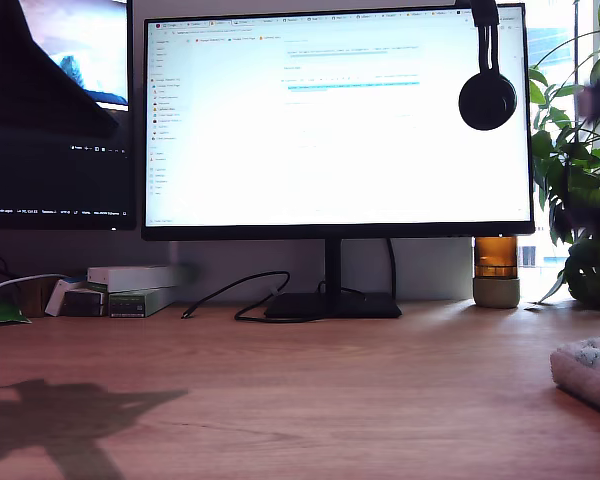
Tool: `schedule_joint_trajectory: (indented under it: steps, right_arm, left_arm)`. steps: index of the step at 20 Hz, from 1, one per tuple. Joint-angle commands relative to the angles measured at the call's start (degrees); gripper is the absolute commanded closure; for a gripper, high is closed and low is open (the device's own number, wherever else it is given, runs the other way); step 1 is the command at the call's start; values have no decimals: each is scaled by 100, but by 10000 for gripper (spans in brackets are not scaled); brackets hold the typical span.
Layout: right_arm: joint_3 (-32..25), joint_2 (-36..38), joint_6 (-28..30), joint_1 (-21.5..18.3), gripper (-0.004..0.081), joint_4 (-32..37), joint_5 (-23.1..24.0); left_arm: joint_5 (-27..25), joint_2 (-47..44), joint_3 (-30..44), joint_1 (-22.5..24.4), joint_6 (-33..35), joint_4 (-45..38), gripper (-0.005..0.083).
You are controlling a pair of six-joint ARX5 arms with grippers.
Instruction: Fold the tea towel to a neat square and place it to the right
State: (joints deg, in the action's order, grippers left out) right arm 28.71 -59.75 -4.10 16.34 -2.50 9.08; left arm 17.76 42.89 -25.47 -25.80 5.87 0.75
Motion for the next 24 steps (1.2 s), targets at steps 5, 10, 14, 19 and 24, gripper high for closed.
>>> schedule_joint_trajectory:
  steps: [5, 10, 14, 19, 24]
  right_arm:
    - [26, 127, 428, -1600, 780, 85, -1370]
    - [22, 804, 772, -1954, 781, 15, -1646]
    - [-227, 1493, 798, -2002, 780, -201, -1593]
    - [-741, 2424, 592, -2059, 780, -44, -1349]
    - [-728, 2583, 243, -2050, 780, -315, -1106]
  left_arm:
    - [-33, 22, 136, 662, -291, -278, 793]
    - [-24, 22, 149, 1333, -439, -293, 793]
    - [0, -28, 151, 1497, -494, -286, 793]
    - [-26, -129, 162, 1497, -496, -275, 793]
    - [-201, -212, 162, 1497, -544, -317, 793]
